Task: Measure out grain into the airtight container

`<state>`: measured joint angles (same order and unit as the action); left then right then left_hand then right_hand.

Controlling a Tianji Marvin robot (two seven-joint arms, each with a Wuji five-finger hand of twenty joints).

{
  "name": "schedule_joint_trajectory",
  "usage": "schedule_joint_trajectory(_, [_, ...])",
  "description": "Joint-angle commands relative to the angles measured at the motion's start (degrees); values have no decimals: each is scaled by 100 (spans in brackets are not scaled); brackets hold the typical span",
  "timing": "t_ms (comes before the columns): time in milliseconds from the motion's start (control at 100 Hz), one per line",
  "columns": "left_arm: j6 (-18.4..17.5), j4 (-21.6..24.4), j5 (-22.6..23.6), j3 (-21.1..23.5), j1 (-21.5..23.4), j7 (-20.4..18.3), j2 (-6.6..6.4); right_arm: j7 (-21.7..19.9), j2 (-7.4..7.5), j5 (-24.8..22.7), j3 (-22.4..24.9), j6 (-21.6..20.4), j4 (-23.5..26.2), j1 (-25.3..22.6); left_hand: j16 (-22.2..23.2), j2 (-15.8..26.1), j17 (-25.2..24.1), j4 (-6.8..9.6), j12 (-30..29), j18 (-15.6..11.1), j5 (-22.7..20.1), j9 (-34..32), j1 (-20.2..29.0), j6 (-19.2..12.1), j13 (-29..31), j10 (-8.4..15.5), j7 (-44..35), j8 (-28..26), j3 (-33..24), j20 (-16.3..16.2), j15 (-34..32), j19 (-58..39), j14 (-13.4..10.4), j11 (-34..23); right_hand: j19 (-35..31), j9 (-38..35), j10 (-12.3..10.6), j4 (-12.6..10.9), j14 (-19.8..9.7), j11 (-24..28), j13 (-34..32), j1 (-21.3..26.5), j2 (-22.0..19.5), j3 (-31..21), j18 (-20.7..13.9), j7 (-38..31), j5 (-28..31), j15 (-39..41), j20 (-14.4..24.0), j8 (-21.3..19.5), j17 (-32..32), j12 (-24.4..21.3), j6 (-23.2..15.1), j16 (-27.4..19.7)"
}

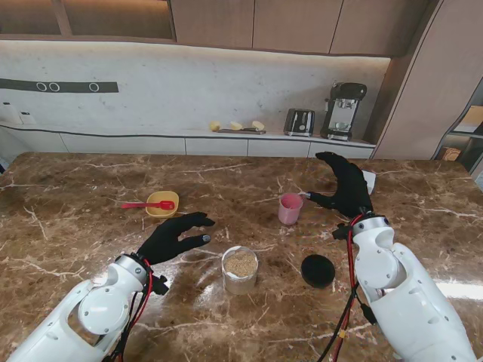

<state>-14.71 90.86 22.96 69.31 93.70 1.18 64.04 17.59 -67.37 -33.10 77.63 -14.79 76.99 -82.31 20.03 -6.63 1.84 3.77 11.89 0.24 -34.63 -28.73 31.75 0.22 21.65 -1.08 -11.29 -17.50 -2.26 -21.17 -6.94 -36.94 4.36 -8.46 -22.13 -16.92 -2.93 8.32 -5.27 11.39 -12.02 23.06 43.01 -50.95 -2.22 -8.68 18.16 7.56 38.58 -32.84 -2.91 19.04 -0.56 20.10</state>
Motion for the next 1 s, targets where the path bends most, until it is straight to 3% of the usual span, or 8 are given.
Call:
schedule_joint_trajectory(0, [-9, -33, 17, -20, 19, 25, 20, -128, 115, 67, 125, 82, -45, 138, -59, -82, 38, 98, -61, -274, 73, 222, -17, -23, -120, 130, 108, 103, 67, 72, 69, -168, -321, 7, -57, -34, 20, -67, 5, -78, -125, 36, -59, 90, -17, -12, 16, 29, 151, 80, -13, -74, -8, -147])
schedule_joint_trajectory(370, [-8, -80, 32, -57, 11, 70, 28, -515, 321, -606, 339, 377, -530, 692, -71, -97, 48, 87, -76, -225, 63, 232, -16, -32, -120, 140, 81, 127, 46, 85, 79, -213, -332, 0, -54, 24, 53, -122, 42, -105, -25, 127, -67, 186, -34, 1, -44, 18, 119, 121, -9, -84, 22, -170])
schedule_joint_trajectory(600, [36, -64, 52, -47, 33, 51, 22, -823, 424, -840, 225, 713, -992, 1142, -77, -92, 61, 80, -80, -191, 61, 229, -23, -40, -114, 142, 62, 121, 45, 91, 80, -230, -336, 7, -37, 272, 141, -99, 162, -168, 199, 150, 189, -74, -49, 84, -232, -93, 75, 140, -26, -101, 110, -246])
schedule_joint_trajectory(990, [131, -90, 53, 5, 117, 52, 22, -2116, 747, -1551, -205, 1165, -1413, 1807, -79, -76, 67, 74, -78, -120, 46, 225, -45, -50, -108, 142, 42, 110, 51, 91, 80, -256, -338, 17, 28, 848, 534, 83, 612, -529, 566, 146, 908, -821, 232, 734, -991, -441, -151, 178, 147, -359, 472, -585])
